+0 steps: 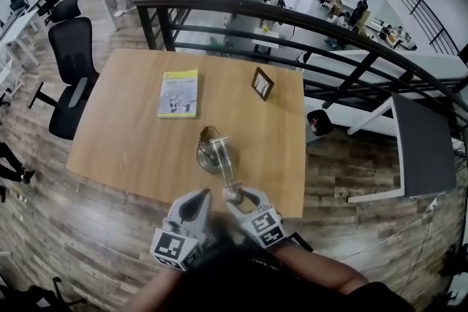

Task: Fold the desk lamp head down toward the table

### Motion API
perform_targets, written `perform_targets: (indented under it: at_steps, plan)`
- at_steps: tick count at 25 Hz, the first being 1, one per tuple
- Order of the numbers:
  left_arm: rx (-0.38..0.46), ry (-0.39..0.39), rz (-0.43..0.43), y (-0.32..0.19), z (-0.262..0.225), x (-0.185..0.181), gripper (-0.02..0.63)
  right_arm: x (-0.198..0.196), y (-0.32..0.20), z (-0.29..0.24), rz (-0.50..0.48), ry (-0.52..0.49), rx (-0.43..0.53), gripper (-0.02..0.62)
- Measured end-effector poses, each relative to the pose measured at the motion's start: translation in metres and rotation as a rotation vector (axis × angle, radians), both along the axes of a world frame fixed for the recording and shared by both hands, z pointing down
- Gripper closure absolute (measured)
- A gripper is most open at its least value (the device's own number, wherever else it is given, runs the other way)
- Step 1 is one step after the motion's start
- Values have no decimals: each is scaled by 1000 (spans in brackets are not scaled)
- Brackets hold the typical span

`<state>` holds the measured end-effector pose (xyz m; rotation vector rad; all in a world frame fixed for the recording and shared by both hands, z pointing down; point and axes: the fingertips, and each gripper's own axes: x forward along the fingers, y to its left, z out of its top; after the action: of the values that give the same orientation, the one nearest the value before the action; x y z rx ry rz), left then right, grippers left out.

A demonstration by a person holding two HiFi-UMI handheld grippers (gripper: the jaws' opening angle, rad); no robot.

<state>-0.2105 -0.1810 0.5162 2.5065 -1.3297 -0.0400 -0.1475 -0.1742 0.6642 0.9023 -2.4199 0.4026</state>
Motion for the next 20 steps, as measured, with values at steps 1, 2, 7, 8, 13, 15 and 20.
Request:
perform_targets:
  at_steps: [1,2,7,8,13,15,20]
  plan:
    - [-2,-2,-2,0,1,-1,604,-1,-1,9,-3,18,1,388]
    - [-5,-3,-3,0,2,-2,604,-2,-2,18,-5,34,1,388]
    - [-25,-7,-5,5,2,-5,604,-4,-8,56,-17,109,9,393]
    - [-28,-8,-6,6,4,-5,604,-5,-10,61,-22,126,19,393]
    - [-32,-15,-25,4,12,-15,604,-12,-23,88,-58,198,78,393]
    - [-33,-18,-24,5,14,-15,604,-14,-28,99,-63,217,85,393]
    - [-32,-23,-22,4,14,-17,604,-19,-39,120,-56,239,93,396]
